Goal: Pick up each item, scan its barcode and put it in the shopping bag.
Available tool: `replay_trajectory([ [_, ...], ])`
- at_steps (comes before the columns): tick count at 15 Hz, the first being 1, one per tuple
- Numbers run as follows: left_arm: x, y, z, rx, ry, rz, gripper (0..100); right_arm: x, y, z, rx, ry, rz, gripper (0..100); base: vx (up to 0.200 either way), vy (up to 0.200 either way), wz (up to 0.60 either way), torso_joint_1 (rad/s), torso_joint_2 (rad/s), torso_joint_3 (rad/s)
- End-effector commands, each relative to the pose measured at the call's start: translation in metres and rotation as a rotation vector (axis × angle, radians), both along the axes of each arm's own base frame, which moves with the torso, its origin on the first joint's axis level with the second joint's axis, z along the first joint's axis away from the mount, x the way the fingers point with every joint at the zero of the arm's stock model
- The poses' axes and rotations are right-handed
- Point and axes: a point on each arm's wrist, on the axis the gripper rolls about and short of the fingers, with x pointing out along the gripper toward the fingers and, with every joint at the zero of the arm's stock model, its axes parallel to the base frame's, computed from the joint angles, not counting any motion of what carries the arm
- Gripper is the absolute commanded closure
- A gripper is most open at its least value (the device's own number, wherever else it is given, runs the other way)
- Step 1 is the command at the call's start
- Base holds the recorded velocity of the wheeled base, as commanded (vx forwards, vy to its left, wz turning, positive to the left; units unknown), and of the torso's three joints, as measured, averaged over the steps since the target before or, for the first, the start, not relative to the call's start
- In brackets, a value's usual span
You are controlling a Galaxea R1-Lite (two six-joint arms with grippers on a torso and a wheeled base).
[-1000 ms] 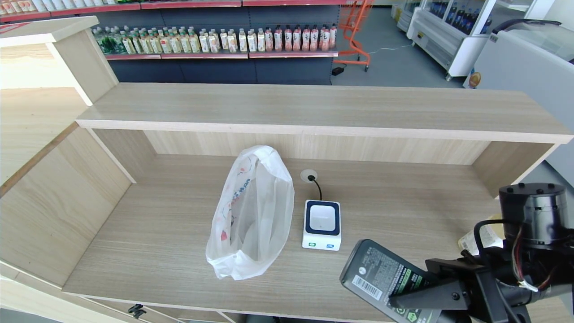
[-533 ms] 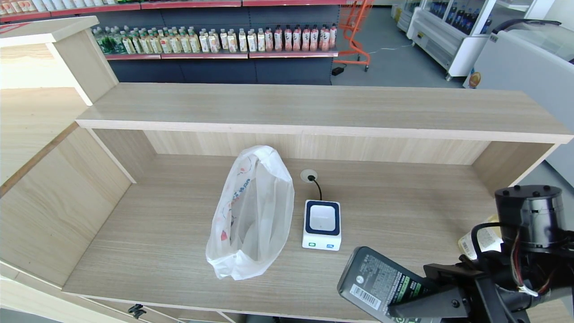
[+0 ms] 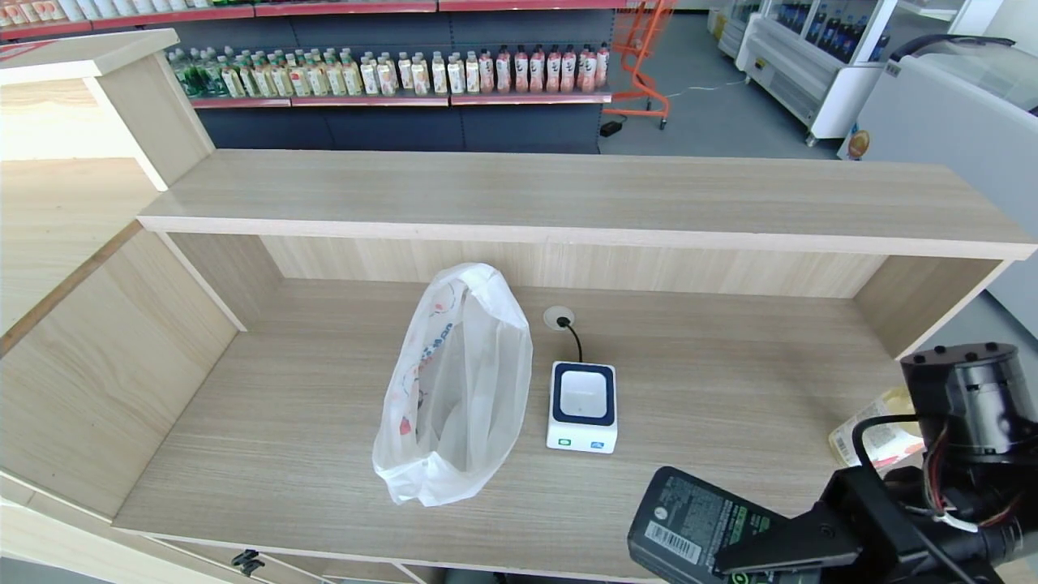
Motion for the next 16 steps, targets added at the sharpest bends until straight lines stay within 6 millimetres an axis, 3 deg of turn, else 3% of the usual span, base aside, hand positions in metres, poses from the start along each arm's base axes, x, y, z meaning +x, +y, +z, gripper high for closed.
replay_trajectory([
  [1,0.000,0.000,0.000,0.001,-0.001,0.000,0,-0.004,-0.033,0.019,0.018,0.216,-0.255,100,0.000,0.000,0.00,0.000,0.00,0.000],
  [2,0.000,0.000,0.000,-0.001,-0.001,0.000,0,-0.004,-0.067,0.033,0.068,0.270,-0.491,100,0.000,0.000,0.00,0.000,0.00,0.000],
  [3,0.000,0.000,0.000,0.001,-0.001,0.000,0,-0.010,-0.081,0.035,0.097,0.360,-0.593,100,0.000,0.000,0.00,0.000,0.00,0.000],
  [7,0.000,0.000,0.000,0.001,0.001,0.000,0,-0.003,-0.081,0.056,0.290,1.090,-0.739,100,0.000,0.000,0.00,0.000,0.00,0.000],
  [9,0.000,0.000,0.000,0.001,-0.001,0.000,0,0.006,-0.076,0.056,0.385,1.438,-0.858,100,0.000,0.000,0.00,0.000,0.00,0.000],
  [11,0.000,0.000,0.000,-0.001,0.001,0.000,0,0.021,-0.070,0.052,0.484,1.632,-0.939,100,0.000,0.000,0.00,0.000,0.00,0.000],
  [13,0.000,0.000,0.000,0.001,-0.001,0.000,0,0.060,-0.047,0.034,0.689,1.885,-1.059,100,0.000,0.000,0.00,0.000,0.00,0.000],
  [16,0.000,0.000,0.000,0.001,-0.001,0.000,0,0.081,-0.012,0.015,0.833,2.103,-1.152,100,0.000,0.000,0.00,0.000,0.00,0.000],
])
